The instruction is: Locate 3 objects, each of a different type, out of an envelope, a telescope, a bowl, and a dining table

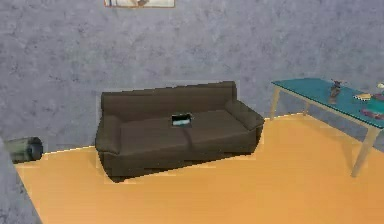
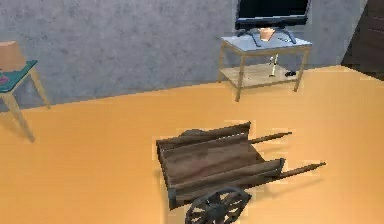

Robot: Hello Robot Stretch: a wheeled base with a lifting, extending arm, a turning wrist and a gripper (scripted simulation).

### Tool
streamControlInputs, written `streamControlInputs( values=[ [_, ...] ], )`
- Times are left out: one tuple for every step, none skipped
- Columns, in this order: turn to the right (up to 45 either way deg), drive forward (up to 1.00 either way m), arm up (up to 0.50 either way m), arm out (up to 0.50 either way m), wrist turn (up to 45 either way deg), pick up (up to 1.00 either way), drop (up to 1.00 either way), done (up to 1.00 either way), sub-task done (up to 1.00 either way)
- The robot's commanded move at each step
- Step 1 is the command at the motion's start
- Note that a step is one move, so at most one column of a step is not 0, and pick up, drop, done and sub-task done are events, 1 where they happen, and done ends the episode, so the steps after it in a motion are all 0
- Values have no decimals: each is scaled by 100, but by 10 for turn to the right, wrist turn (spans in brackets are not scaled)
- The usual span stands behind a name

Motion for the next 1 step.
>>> streamControlInputs(
  values=[
    [360,0,0,0,0,0,0,0,0]
  ],
)
